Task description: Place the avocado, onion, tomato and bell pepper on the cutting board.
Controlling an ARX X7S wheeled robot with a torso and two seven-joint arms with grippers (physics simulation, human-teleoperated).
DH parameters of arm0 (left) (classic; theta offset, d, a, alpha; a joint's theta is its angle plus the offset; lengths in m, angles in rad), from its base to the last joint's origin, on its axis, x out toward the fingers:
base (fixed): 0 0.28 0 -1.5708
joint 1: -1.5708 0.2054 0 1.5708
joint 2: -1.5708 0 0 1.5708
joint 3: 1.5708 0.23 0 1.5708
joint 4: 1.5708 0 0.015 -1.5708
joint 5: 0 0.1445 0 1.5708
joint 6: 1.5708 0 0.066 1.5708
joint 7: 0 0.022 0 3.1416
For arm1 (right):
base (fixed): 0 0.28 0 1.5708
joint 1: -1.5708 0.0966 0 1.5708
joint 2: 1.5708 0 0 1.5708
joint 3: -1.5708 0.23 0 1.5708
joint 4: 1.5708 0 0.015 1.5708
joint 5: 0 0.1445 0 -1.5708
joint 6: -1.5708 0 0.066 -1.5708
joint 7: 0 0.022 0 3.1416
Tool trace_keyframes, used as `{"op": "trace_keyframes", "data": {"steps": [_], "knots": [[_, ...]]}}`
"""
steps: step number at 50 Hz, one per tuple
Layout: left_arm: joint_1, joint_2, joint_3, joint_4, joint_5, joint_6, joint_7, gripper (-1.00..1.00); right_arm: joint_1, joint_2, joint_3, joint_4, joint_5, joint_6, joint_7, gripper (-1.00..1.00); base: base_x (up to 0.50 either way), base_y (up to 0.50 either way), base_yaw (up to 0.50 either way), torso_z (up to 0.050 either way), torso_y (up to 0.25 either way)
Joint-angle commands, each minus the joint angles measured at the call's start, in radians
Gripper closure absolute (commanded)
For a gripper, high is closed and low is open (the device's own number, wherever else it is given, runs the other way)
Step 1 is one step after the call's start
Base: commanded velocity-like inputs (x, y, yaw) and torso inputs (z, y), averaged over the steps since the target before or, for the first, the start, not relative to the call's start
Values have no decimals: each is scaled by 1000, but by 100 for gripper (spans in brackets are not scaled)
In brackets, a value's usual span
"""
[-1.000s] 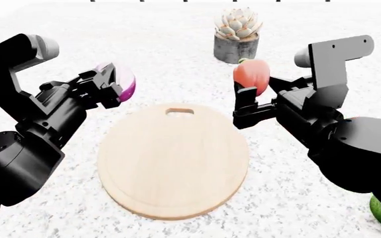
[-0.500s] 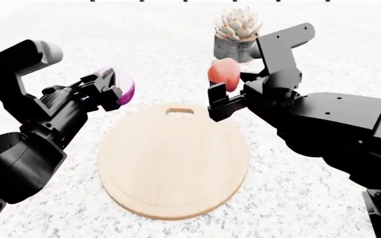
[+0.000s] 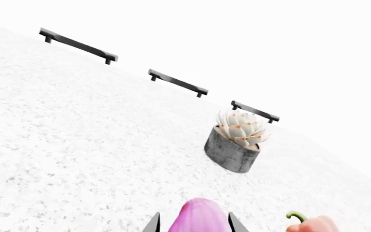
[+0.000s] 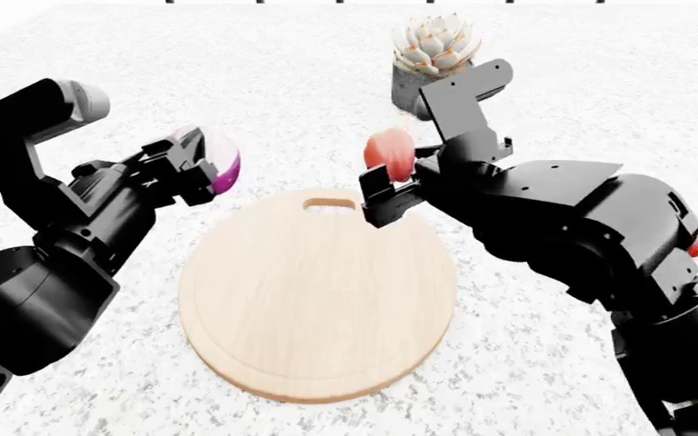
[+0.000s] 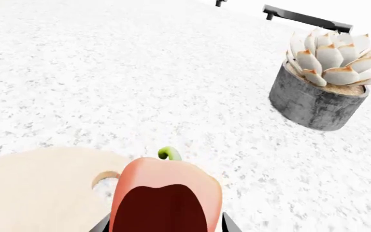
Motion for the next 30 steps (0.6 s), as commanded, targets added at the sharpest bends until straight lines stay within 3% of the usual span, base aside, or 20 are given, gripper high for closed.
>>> {"op": "trace_keyframes", "data": {"steps": [1, 30], "knots": [[1, -6, -6, 4, -15, 8, -11, 100, 8, -27, -38, 81, -57, -23, -45, 100, 0, 0, 0, 0, 0], [1, -10, -2, -3, -14, 20, -8, 100, -15, -57, -125, 193, -129, -46, -78, 100, 0, 0, 0, 0, 1]]}}
